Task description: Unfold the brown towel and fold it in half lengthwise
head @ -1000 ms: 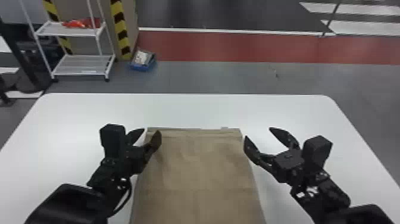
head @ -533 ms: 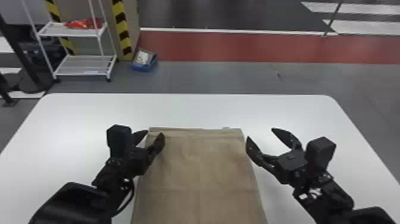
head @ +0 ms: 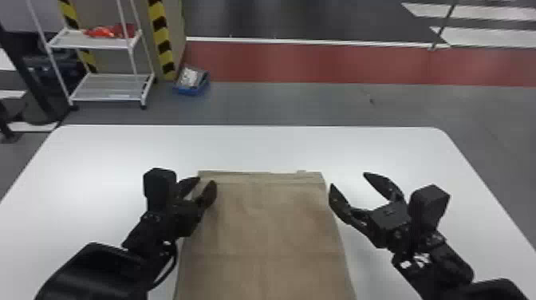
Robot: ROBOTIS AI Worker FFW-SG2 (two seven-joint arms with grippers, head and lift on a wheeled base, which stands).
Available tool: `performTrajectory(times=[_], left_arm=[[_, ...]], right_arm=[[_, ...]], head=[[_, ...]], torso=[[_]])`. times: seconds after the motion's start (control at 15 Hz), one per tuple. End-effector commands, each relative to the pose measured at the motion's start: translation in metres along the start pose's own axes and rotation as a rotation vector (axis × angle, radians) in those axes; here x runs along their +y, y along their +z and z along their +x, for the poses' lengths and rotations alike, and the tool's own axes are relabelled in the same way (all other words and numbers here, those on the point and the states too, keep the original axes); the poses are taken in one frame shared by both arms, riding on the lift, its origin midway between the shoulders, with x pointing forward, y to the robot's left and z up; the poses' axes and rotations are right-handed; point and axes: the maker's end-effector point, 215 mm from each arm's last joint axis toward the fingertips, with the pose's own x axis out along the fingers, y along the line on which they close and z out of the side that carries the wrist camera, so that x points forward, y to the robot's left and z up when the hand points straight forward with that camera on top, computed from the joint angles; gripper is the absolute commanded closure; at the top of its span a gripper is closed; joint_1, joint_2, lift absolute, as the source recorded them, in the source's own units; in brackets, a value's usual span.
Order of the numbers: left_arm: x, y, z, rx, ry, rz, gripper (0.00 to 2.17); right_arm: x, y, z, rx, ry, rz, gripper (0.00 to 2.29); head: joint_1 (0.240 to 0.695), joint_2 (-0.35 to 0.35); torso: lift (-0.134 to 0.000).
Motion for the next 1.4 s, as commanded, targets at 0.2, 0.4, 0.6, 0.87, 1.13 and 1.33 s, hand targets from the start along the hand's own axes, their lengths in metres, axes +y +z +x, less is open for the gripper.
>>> performTrajectory(times=[0.2,0.4,0.6,0.87,1.13,1.33], left_arm=[[0.001,0.002,-0.003,-0.001,0.009,0.007,1.07],[-0.002,0.016,-0.009,-0.035,0.009,0.01,1.31],[0.001,0.033,-0.018,-0.093,0.03,0.007,1.32],[-0.017,0.059,-0.051,-0.138,-0.002,0.027,1.32],[-0.08,0.046,-0.08,-0.092,-0.109,0.076,1.32],[-0.128,0.027,-0.088,-0.057,-0.189,0.109,1.3]], right_arm=[[0.001,0.0,0.0,0.001,0.004,-0.001,0.19],[0.001,0.006,0.001,-0.009,0.003,-0.003,0.19],[0.002,0.005,0.0,-0.007,0.005,-0.003,0.19],[0.005,0.005,0.0,-0.007,0.008,0.0,0.19],[0.009,0.001,-0.002,-0.002,0.012,0.006,0.19],[0.011,0.002,-0.006,-0.006,0.013,0.014,0.19]], head=[[0.695,-0.059],[0.695,-0.058],[0.695,-0.058],[0.695,-0.055],[0.695,-0.079],[0.695,-0.138]], torso=[[-0.125],[-0.125],[-0.125],[-0.125],[-0.125],[-0.125]])
